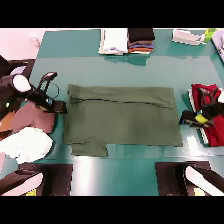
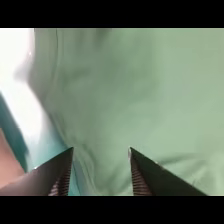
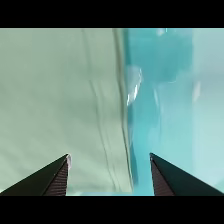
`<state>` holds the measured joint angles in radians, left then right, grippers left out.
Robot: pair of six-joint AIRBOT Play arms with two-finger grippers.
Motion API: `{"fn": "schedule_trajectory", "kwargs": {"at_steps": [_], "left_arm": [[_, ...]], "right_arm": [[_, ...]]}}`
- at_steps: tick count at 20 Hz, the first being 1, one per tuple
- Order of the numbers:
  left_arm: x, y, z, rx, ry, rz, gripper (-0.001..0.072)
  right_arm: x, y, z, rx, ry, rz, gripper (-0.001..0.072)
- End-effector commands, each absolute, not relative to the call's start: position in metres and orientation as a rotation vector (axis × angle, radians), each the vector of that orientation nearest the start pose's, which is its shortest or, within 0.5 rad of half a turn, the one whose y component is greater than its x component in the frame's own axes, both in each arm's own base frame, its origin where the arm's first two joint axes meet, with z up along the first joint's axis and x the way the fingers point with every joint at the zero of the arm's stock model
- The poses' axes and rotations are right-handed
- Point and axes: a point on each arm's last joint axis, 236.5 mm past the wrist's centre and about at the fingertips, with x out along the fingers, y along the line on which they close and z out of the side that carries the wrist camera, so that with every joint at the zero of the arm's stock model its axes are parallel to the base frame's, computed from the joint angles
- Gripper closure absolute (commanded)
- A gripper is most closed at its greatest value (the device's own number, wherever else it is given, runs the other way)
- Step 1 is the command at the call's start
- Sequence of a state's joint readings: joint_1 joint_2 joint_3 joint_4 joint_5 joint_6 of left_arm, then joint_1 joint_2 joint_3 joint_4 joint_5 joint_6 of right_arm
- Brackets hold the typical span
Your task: Fold the shirts.
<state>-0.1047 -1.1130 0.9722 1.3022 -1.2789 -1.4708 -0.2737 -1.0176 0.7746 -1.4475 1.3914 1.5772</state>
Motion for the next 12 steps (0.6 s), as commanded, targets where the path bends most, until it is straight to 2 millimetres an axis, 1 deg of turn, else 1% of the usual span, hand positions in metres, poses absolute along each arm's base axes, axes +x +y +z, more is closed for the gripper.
{"fn": "schedule_trajectory", "kwargs": {"at_steps": [1,3,4,6,8,9,11,12], "left_arm": [[0.269,-0.089,-0.006,-0.113,1.425,-0.299,0.0283],[0.269,-0.09,-0.006,-0.115,1.426,-0.3,0.0283],[0.27,-0.09,-0.006,-0.115,1.421,-0.299,0.0283],[0.27,-0.09,-0.006,-0.115,1.419,-0.299,0.0283],[0.27,-0.09,-0.006,-0.115,1.419,-0.299,0.0283],[0.27,-0.09,-0.006,-0.114,1.419,-0.299,0.0283],[0.27,-0.09,-0.006,-0.114,1.419,-0.299,0.0283],[0.27,-0.09,-0.006,-0.114,1.419,-0.299,0.0283]], "right_arm": [[0.164,-0.029,-0.065,0.413,1.7,-0.194,0.0142],[0.147,-0.02,-0.076,0.432,1.745,-0.184,0.0143],[0.145,-0.015,-0.081,0.451,1.747,-0.176,0.0143],[0.149,-0.005,-0.089,0.502,1.722,-0.158,0.0163],[0.15,-0.006,-0.094,0.507,1.705,-0.17,0.0164],[0.152,-0.006,-0.094,0.506,1.697,-0.171,0.0194],[0.154,-0.006,-0.094,0.507,1.691,-0.171,0.0203],[0.154,-0.007,-0.095,0.506,1.688,-0.172,0.0276]]}}
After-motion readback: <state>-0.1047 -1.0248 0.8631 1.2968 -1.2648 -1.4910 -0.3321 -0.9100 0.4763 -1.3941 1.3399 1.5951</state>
